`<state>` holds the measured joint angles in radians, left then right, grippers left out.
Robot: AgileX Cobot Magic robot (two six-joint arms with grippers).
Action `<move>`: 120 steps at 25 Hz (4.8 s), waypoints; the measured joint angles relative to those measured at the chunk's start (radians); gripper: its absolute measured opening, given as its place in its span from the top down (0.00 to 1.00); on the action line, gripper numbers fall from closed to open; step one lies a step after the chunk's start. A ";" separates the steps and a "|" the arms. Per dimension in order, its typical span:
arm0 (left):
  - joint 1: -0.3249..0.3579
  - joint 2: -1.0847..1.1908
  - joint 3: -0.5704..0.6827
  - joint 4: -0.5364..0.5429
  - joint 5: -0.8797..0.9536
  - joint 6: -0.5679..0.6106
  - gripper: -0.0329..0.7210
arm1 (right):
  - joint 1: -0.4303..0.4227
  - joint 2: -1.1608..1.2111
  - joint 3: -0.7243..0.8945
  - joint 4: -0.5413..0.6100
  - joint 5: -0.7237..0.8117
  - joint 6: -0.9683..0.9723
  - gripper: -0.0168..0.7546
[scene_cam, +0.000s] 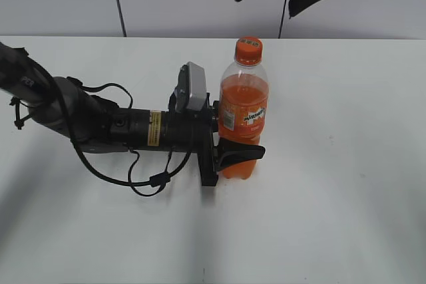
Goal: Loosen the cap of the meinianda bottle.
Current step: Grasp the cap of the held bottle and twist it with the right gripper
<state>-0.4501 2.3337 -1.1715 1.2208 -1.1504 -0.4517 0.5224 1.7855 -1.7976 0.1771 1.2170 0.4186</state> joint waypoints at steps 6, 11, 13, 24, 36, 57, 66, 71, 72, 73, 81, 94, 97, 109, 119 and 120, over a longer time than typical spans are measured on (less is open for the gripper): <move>0.000 0.000 0.000 0.000 0.000 0.000 0.43 | 0.059 0.028 0.000 -0.001 0.000 0.033 0.25; 0.000 0.000 0.000 -0.007 0.007 -0.001 0.43 | 0.076 0.032 0.000 -0.004 0.000 0.043 0.25; 0.000 0.000 0.000 -0.009 0.007 -0.003 0.43 | 0.078 0.032 0.000 -0.007 0.000 0.044 0.25; 0.000 0.000 0.000 -0.011 0.007 -0.004 0.43 | 0.080 0.033 0.075 -0.009 0.001 0.046 0.25; -0.001 0.000 0.000 -0.013 0.008 -0.004 0.43 | 0.080 0.033 0.076 -0.009 0.001 0.048 0.40; -0.001 0.000 0.000 -0.022 0.010 -0.004 0.43 | 0.080 0.033 0.076 -0.019 0.003 0.042 0.58; -0.001 0.000 0.000 -0.025 0.012 -0.004 0.43 | 0.080 0.033 0.076 -0.030 0.003 0.041 0.56; -0.001 0.000 0.000 -0.025 0.012 -0.005 0.43 | 0.080 0.033 0.076 -0.033 0.003 0.041 0.50; -0.001 0.000 0.000 -0.025 0.012 -0.005 0.43 | 0.080 0.033 0.076 -0.033 0.003 0.041 0.50; -0.001 0.000 0.000 -0.025 0.012 -0.005 0.43 | 0.080 0.033 0.076 -0.034 0.003 0.041 0.50; -0.001 0.000 0.000 -0.029 0.013 -0.005 0.43 | 0.080 0.033 0.076 -0.036 0.003 0.041 0.49; -0.001 0.000 0.000 -0.032 0.015 -0.005 0.43 | 0.080 0.033 0.076 -0.036 0.003 0.035 0.49; -0.001 0.000 0.000 -0.032 0.015 -0.005 0.43 | 0.080 0.033 0.076 -0.036 0.003 0.031 0.49; -0.001 0.000 0.000 -0.032 0.015 -0.004 0.43 | 0.106 0.033 0.076 -0.073 0.003 0.011 0.49; -0.001 0.000 0.000 -0.032 0.018 -0.005 0.43 | 0.106 0.035 0.076 -0.097 0.003 0.010 0.49; -0.001 0.000 0.000 -0.032 0.018 -0.005 0.43 | 0.106 0.038 0.076 -0.098 0.003 0.010 0.49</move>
<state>-0.4511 2.3337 -1.1715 1.1885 -1.1329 -0.4566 0.6284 1.8232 -1.7217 0.0788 1.2196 0.4285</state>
